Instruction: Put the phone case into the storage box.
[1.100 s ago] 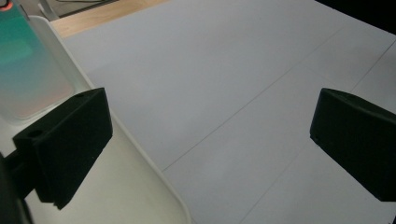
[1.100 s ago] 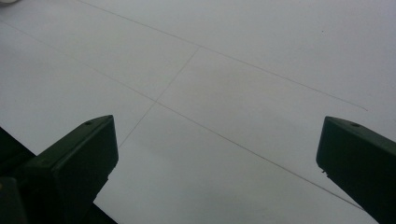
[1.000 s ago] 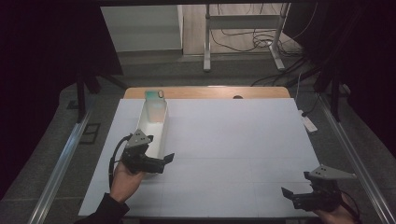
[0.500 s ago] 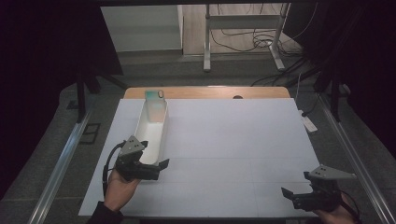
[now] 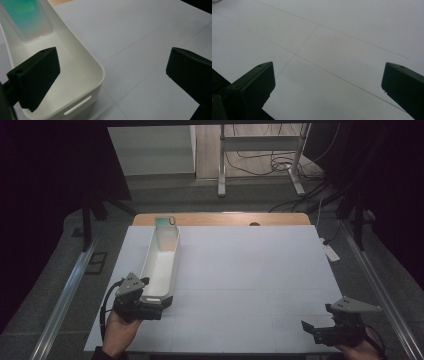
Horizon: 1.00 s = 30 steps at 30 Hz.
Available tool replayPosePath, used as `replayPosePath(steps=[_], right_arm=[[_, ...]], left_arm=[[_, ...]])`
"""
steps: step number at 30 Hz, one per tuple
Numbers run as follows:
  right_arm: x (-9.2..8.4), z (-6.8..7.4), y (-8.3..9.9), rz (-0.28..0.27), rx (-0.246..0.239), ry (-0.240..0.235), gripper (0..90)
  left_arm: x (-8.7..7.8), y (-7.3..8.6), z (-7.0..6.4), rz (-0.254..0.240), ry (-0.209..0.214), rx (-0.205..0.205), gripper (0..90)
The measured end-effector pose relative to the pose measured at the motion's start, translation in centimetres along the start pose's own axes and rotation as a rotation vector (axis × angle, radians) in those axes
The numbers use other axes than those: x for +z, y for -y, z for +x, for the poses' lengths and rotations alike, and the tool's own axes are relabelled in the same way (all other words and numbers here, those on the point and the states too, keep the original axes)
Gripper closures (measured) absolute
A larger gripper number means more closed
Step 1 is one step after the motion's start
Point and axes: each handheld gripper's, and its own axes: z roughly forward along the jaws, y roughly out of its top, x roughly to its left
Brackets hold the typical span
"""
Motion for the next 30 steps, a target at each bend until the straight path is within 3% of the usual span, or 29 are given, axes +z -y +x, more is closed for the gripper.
replayPosePath(steps=[19,30], right_arm=[[0.0,0.0,0.0,0.002,0.0,0.001,0.0],[0.0,0.0,0.0,0.003,0.0,0.001,0.0]], left_arm=[[-2.0,2.3,0.1,0.023,-0.065,-0.025,0.0],[-3.1,3.5,0.4,0.025,-0.08,-0.055,0.0]])
